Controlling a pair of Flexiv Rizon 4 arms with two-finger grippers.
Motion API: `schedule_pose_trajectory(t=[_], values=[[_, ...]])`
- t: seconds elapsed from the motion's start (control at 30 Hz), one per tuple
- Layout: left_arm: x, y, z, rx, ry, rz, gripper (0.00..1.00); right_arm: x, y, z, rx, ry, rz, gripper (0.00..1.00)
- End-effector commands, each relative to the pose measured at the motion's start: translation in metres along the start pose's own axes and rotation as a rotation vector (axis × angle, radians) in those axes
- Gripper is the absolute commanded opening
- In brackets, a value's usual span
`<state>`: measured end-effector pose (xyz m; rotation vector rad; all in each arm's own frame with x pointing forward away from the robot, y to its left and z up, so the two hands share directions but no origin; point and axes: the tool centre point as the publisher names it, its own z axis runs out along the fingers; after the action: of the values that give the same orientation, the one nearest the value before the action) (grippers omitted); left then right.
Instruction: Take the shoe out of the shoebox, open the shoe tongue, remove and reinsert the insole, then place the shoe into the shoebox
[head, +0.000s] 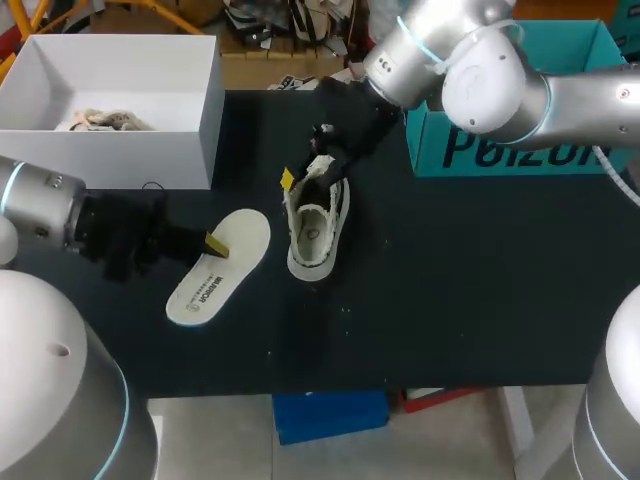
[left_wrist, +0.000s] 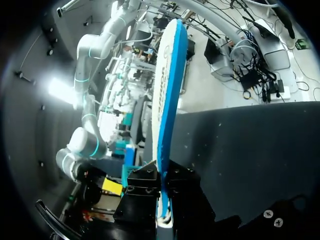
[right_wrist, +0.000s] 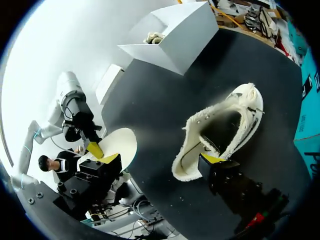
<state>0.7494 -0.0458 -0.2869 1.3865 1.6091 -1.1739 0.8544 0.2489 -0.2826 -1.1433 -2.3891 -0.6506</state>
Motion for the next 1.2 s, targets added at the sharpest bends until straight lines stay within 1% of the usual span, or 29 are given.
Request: schedule_pose_trajectory(t=[0.03, 0.13, 0.43, 0.63, 0.73, 0.8, 0.87, 1.07, 1.2], values=[[0.001, -0.002, 0.004, -0.008, 0.000, 0.007, 0.00, 0.006, 0.013, 0.007, 0.126, -0.178, -0.067, 1.00], [0.001, -0.002, 0.004, -0.011, 0.001, 0.010, 0.00, 0.003, 0.012, 0.011, 0.140, -0.240, -0.101, 1.00], [-0.001, -0.002, 0.000, -0.010, -0.006, 0.010, 0.00, 0.003, 0.012, 0.011, 0.140, -0.240, -0.101, 1.00], [-0.001, -0.006, -0.001, -0.007, -0.009, 0.014, 0.00, 0.003, 0.012, 0.011, 0.140, -0.240, -0.101, 1.00], [0.001, -0.006, -0.003, -0.015, -0.012, 0.013, 0.00, -0.001, 0.014, 0.016, 0.230, -0.363, -0.133, 1.00], [0.003, -0.006, -0.003, -0.023, -0.013, 0.012, 0.00, -0.003, 0.017, 0.019, 0.260, -0.453, -0.182, 1.00], [0.003, -0.006, -0.003, -0.030, -0.014, 0.019, 0.00, -0.004, 0.017, 0.023, 0.316, -0.542, -0.221, 1.00], [0.005, -0.004, 0.000, -0.030, -0.011, 0.019, 0.00, -0.008, 0.016, 0.027, 0.341, -0.691, -0.296, 1.00], [0.007, -0.003, 0.003, -0.025, -0.007, 0.015, 0.00, -0.009, 0.017, 0.030, 0.355, -0.787, -0.386, 1.00]])
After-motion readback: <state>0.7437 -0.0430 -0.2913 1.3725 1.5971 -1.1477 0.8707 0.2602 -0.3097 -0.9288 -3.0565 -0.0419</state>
